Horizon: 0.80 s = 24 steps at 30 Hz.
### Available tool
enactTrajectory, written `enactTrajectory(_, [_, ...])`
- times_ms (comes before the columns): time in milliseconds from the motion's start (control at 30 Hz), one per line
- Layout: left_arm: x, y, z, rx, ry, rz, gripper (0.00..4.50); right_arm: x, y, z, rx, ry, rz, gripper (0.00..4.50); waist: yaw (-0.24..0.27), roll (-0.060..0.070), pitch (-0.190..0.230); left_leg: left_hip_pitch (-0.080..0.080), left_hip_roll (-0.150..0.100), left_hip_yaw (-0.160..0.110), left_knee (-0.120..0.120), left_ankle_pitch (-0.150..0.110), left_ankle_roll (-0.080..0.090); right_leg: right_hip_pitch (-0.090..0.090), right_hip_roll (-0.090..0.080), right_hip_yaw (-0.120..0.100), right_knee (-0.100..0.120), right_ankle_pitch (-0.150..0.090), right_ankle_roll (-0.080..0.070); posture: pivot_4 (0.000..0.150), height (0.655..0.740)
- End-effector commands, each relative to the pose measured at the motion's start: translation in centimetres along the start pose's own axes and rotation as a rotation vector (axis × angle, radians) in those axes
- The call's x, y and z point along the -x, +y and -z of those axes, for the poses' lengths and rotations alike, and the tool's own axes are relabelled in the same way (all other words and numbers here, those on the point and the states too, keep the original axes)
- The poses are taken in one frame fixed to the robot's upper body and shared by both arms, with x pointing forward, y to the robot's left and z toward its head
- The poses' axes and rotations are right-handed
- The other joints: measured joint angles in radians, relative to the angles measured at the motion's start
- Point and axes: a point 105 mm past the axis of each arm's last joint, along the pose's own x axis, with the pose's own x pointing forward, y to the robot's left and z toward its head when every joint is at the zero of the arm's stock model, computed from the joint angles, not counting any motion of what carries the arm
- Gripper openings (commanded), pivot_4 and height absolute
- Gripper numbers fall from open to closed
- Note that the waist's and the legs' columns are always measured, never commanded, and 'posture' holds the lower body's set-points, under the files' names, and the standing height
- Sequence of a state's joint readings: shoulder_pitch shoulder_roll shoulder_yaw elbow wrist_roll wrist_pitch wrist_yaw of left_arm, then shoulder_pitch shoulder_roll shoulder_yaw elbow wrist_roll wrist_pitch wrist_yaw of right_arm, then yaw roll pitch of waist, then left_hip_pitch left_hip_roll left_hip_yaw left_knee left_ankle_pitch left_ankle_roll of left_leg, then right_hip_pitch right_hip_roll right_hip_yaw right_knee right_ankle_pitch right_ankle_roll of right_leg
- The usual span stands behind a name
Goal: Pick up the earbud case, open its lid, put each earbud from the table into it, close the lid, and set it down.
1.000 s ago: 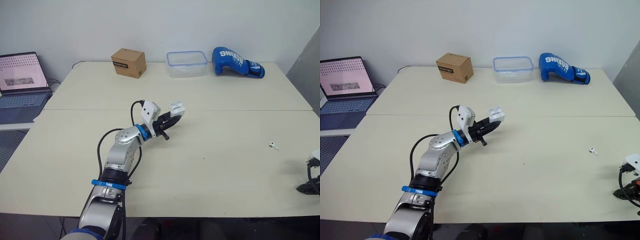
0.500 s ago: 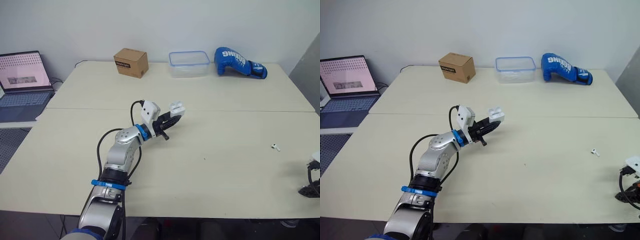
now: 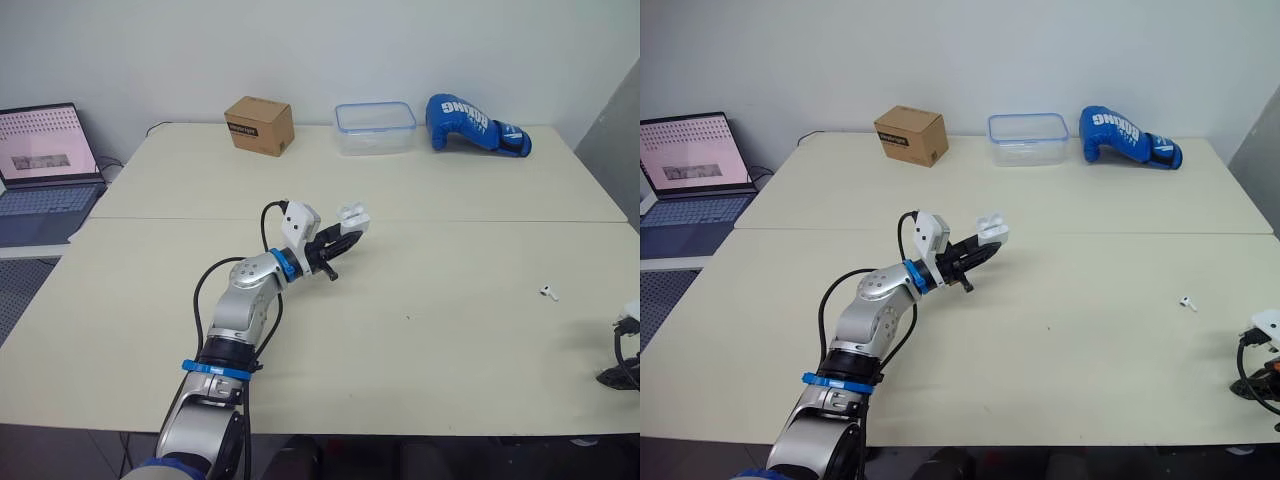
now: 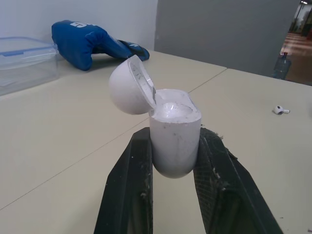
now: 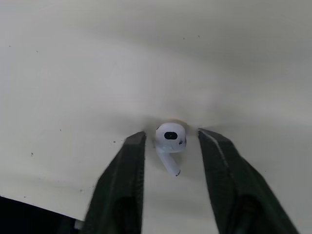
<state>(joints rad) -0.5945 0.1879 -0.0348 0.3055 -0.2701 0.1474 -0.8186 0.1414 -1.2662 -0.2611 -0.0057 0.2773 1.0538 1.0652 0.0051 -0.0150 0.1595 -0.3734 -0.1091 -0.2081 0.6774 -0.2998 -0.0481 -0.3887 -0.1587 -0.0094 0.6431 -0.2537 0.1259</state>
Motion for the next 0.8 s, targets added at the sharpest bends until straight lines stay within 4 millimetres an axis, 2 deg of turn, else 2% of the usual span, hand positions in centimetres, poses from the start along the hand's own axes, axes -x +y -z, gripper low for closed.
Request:
enactTrajectory(33, [-0.1,-0.3,-1.6,-0.033,-0.049,0.016,0.74,-0.2,0.7,0.1,0.008,0.004,-0.034,0.41,0.000,0.000,0.000,0.000,0.000,0.000,0.000,0.000,0.000,0.000,0.000,0.000,0.000,0.000,0.000,0.150,0.7400])
enactTrajectory(200, [-0.1,-0.4,-1.6,-0.033,-0.051,0.018,0.74,0.0,0.6,-1.7,0.025,-0.084,-0.035,0.39,-0.004,0.000,0.000,0.000,0.000,0.000,0.000,0.000,0.000,0.000,0.000,0.000,0.000,0.000,0.000,0.150,0.7400])
enactTrajectory(333, [-0.4,-0.6,-1.7,-0.037,-0.058,0.032,0.74,0.6,2.2,-4.6,0.194,-0.225,-0.099,0.39,-0.006,0.000,0.000,0.000,0.000,0.000,0.000,0.000,0.000,0.000,0.000,0.000,0.000,0.000,0.000,0.150,0.7400])
enactTrajectory(400, [-0.6,-0.8,-1.8,-0.041,-0.060,0.044,0.74,1.5,4.4,-7.0,0.321,-0.327,-0.153,0.39,-0.007,0.001,0.000,0.000,0.000,0.000,0.000,0.000,0.000,0.000,0.000,0.000,0.000,0.000,0.000,0.150,0.7400])
enactTrajectory(467, [-1.1,-1.5,-1.7,-0.041,-0.067,0.074,0.74,3.4,6.9,-12.3,0.337,-0.621,-0.171,0.39,-0.014,-0.001,0.001,0.000,0.000,0.001,0.000,0.000,0.000,0.000,0.000,0.001,0.000,0.000,0.000,0.150,0.7400])
enactTrajectory(533, [-1.5,-2.0,-1.7,-0.038,-0.073,0.095,0.74,5.1,8.4,-16.0,0.313,-0.826,-0.151,0.39,-0.016,-0.001,0.001,0.001,0.001,0.001,0.000,0.000,0.000,0.000,0.001,0.001,0.000,0.000,0.000,0.150,0.7400])
enactTrajectory(567, [-2.0,-2.4,-1.6,-0.035,-0.078,0.110,0.74,6.3,10.2,-18.1,0.343,-0.954,-0.139,0.39,-0.010,-0.001,0.001,0.001,0.001,0.001,0.000,0.000,0.000,0.000,0.000,0.002,0.000,0.000,0.000,0.150,0.7400])
enactTrajectory(633, [-2.7,-2.7,-1.6,-0.031,-0.084,0.127,0.74,8.2,12.9,-20.5,0.386,-1.126,-0.117,0.39,-0.006,-0.001,0.002,0.000,0.001,-0.001,0.000,0.000,0.000,-0.001,0.000,0.000,0.000,0.000,0.000,0.150,0.7400])
enactTrajectory(700, [-3.9,-3.3,-1.6,-0.025,-0.095,0.143,0.74,10.2,16.6,-22.9,0.324,-1.315,-0.151,0.39,-0.004,-0.001,0.002,-0.004,0.000,-0.003,0.000,0.000,0.000,-0.004,0.000,-0.001,0.000,0.000,0.000,0.150,0.7400])
enactTrajectory(733, [-4.5,-3.5,-1.7,-0.022,-0.104,0.152,0.74,10.8,18.2,-23.5,0.306,-1.374,-0.180,0.39,-0.002,-0.001,0.001,-0.007,0.000,-0.003,0.001,0.000,-0.001,-0.008,0.000,-0.001,0.001,0.000,0.000,0.150,0.7400])
enactTrajectory(800, [-5.2,-3.7,-2.1,-0.017,-0.121,0.162,0.74,11.2,19.9,-24.1,0.270,-1.433,-0.196,0.39,0.003,-0.002,0.001,-0.012,-0.001,-0.004,0.002,0.000,-0.001,-0.013,-0.001,-0.001,0.002,0.000,-0.001,0.150,0.7400])
